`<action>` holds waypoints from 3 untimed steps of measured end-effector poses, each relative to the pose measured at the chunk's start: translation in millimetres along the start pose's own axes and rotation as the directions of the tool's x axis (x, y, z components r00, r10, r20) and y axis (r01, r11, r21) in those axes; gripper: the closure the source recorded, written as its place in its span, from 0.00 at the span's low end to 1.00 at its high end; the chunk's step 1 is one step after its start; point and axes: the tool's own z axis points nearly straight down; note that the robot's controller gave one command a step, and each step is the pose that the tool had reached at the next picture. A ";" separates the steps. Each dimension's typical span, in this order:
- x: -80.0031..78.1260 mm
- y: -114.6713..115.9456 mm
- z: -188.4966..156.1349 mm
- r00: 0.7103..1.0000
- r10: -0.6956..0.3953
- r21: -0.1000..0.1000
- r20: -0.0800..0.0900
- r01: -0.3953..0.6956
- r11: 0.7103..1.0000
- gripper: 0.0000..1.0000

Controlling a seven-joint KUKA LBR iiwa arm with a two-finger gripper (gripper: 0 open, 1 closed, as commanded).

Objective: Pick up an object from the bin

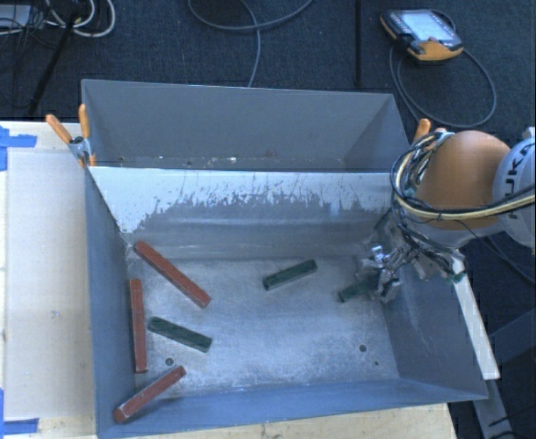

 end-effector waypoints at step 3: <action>-8.9 -0.6 -107.8 0.984 -0.180 0.003 0.001 0.180 0.984 1.00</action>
Offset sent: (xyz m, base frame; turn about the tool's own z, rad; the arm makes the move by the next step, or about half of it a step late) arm 0.0000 0.0000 0.0000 0.0000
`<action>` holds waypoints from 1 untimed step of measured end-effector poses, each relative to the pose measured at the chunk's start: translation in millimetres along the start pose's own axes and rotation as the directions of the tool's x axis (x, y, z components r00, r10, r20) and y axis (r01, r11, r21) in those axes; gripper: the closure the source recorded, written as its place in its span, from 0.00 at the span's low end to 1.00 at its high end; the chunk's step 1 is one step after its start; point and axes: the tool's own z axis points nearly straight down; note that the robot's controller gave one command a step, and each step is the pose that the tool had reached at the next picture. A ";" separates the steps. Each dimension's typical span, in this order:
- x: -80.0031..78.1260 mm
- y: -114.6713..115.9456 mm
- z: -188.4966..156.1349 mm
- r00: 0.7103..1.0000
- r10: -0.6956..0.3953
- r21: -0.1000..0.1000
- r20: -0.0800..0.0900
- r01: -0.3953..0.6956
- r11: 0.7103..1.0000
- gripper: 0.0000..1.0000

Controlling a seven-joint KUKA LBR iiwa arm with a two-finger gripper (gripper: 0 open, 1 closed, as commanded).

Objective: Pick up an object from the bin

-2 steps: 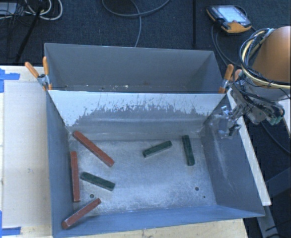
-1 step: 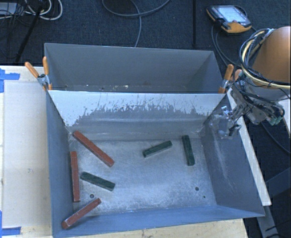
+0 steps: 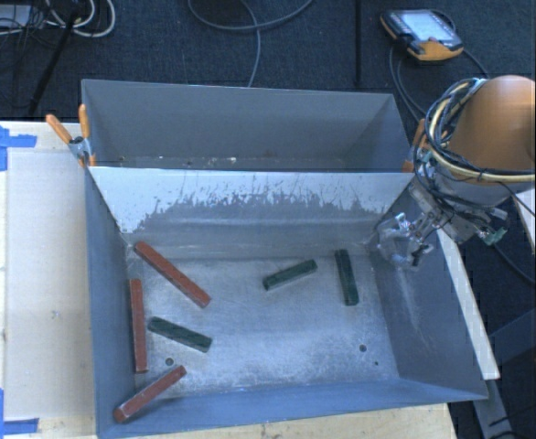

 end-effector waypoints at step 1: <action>-9.2 13.7 40.5 0.853 0.522 -0.001 -0.004 -0.522 0.853 0.00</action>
Offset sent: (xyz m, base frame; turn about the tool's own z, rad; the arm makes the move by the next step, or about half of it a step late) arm 0.0000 0.0000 0.0000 0.0000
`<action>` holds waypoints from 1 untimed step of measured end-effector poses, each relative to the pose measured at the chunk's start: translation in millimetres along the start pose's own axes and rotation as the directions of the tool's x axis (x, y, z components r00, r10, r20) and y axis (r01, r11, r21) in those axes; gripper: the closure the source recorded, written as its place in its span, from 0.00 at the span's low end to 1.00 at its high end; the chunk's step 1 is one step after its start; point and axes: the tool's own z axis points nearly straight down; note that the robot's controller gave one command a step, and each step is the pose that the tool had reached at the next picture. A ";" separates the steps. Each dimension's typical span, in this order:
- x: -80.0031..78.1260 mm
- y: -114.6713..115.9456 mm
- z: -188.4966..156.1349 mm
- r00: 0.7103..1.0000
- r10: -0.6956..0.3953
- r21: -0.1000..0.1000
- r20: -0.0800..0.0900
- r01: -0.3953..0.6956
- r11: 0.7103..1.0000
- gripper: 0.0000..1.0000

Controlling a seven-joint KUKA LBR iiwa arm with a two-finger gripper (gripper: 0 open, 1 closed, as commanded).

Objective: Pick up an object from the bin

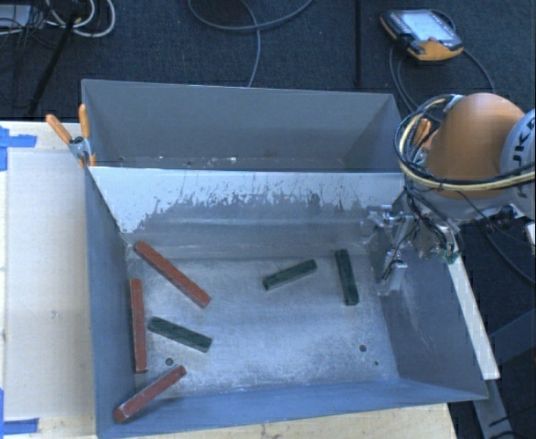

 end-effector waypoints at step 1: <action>-0.4 5.1 7.2 0.999 0.050 0.001 -0.001 -0.050 0.999 0.00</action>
Offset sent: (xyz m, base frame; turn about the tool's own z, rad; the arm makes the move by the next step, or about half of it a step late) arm -0.0064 0.0741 -0.0106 -0.2330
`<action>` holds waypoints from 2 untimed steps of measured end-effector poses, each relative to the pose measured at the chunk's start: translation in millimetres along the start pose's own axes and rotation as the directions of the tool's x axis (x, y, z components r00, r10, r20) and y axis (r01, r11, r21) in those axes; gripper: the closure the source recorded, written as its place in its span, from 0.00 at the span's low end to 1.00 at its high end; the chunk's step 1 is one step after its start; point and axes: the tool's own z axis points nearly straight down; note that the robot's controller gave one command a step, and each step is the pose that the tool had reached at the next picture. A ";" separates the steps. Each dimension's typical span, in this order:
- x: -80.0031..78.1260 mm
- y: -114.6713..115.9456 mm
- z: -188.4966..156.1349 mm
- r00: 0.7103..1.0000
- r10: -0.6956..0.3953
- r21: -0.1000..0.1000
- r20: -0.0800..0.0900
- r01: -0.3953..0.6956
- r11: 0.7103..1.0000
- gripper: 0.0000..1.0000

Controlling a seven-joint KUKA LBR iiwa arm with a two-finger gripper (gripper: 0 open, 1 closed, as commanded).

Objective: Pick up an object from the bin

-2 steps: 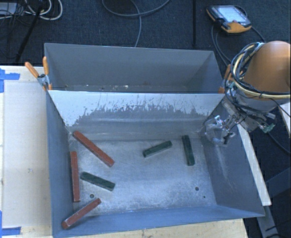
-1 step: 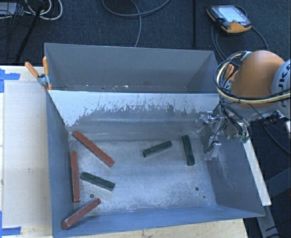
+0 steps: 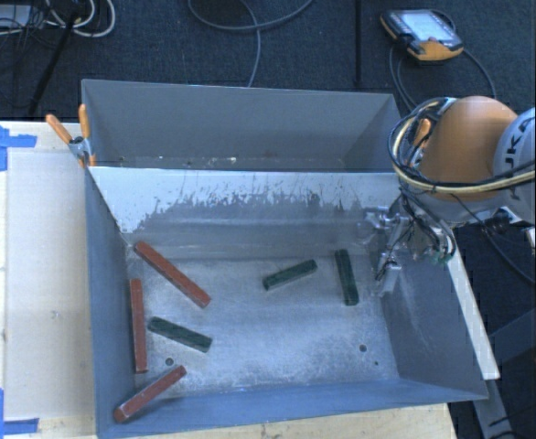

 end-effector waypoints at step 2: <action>-0.7 50.4 45.0 0.963 -0.269 0.000 0.006 0.269 0.963 0.00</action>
Offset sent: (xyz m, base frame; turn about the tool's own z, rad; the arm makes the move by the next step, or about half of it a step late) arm 0.0043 0.0472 -0.0600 -0.2857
